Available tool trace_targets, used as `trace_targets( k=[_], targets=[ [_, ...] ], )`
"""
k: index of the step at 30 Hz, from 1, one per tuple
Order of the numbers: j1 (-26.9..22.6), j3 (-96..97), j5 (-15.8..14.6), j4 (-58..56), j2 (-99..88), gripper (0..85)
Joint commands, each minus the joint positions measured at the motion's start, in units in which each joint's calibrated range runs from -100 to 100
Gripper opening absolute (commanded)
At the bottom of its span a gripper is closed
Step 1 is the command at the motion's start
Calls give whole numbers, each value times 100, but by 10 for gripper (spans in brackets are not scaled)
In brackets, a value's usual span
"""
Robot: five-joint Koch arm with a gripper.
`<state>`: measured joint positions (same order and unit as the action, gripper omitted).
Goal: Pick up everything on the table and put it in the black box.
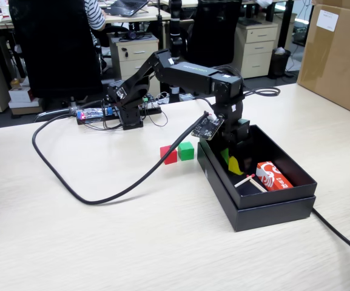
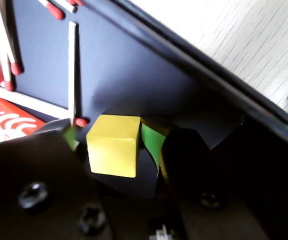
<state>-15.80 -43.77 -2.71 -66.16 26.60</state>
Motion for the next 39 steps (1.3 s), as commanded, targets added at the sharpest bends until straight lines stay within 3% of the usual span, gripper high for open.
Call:
trace_targets(
  k=[1,4,13,23,30,39],
  targets=[
    [15,-120,0,-23,-761,363],
    [34,134,-34,-23,-1599,432],
    [317,1041,-10,-23,-4823,440],
    [684,5003,20,-14,-7933,491],
    [791,6308,-20,124,-8162,497],
    [943,6634,-29,426,-7130,501]
  ],
)
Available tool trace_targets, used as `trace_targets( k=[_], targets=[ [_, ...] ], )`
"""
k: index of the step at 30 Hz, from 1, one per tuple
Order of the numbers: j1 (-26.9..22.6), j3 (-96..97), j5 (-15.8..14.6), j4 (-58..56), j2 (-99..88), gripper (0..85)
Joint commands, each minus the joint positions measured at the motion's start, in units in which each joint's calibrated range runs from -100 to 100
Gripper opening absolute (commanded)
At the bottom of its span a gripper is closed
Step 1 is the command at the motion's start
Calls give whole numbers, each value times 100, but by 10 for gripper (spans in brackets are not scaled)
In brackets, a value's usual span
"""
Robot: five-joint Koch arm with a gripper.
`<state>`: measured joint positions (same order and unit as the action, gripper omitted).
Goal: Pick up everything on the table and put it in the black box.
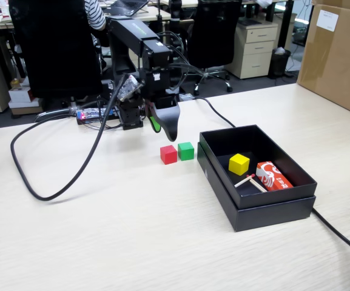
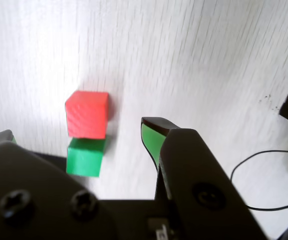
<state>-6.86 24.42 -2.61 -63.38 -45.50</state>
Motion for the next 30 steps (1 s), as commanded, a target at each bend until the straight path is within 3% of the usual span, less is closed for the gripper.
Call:
trace_targets(
  k=[1,21,27,30],
  targets=[
    [54,-184,-54,208,241,501],
    [0,-293,-283,683,2032,480],
    [5,-311,-278,934,2238,323],
    [34,-311,-278,1210,2250,129]
  ],
)
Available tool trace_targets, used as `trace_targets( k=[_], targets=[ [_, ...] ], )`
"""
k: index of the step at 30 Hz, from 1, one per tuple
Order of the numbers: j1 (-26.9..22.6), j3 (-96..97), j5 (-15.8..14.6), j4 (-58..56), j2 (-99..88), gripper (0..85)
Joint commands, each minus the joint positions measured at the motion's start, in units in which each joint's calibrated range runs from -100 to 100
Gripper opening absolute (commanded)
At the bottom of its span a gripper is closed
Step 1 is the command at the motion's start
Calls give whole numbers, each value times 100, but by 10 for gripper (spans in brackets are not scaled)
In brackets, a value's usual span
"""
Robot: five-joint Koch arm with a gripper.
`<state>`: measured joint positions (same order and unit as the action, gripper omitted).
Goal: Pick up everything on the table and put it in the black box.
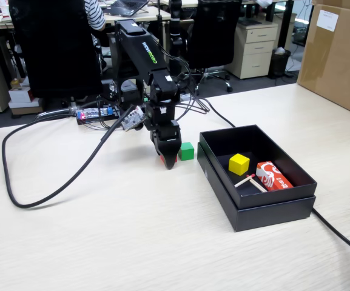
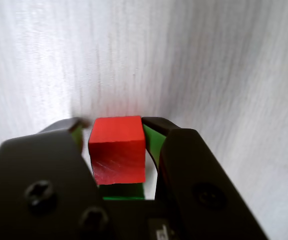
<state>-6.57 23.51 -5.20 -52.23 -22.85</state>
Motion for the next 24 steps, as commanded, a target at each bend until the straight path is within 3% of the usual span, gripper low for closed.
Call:
trace_targets(
  k=[1,2,12,19,24],
  targets=[
    [20,-220,-10,225,-16,59],
    [44,-220,0,346,-27,9],
    [132,-1127,147,-190,-1530,9],
    [-259,-3457,186,-328,-1817,9],
    [-664,-4762,288,-328,-647,9]
  ],
)
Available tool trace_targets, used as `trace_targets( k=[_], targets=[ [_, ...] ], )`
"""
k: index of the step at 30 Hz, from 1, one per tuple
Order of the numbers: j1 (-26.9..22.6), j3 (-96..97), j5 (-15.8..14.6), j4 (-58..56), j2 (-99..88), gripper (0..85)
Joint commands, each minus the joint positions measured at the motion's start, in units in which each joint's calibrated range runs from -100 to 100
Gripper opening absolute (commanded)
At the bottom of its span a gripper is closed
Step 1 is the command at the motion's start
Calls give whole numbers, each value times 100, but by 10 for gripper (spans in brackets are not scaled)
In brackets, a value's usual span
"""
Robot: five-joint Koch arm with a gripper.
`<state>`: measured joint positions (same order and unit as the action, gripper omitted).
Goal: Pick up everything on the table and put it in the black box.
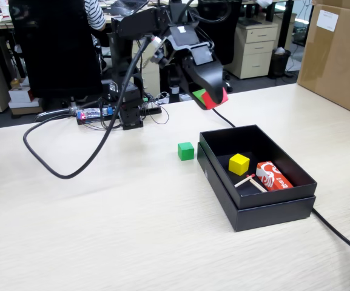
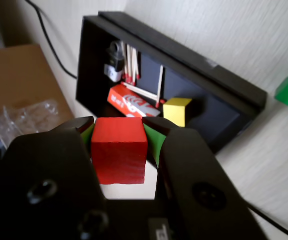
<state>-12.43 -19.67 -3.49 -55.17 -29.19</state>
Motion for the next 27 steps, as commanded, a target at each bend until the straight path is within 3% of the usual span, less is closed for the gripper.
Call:
trace_targets(
  k=[1,10,25,27],
  targets=[
    [-186,-662,122,-34,573,9],
    [-366,-807,-29,-8,2156,9],
    [-59,-1079,-73,-8,3728,12],
    [-88,-1034,-68,-17,3820,134]
  ],
)
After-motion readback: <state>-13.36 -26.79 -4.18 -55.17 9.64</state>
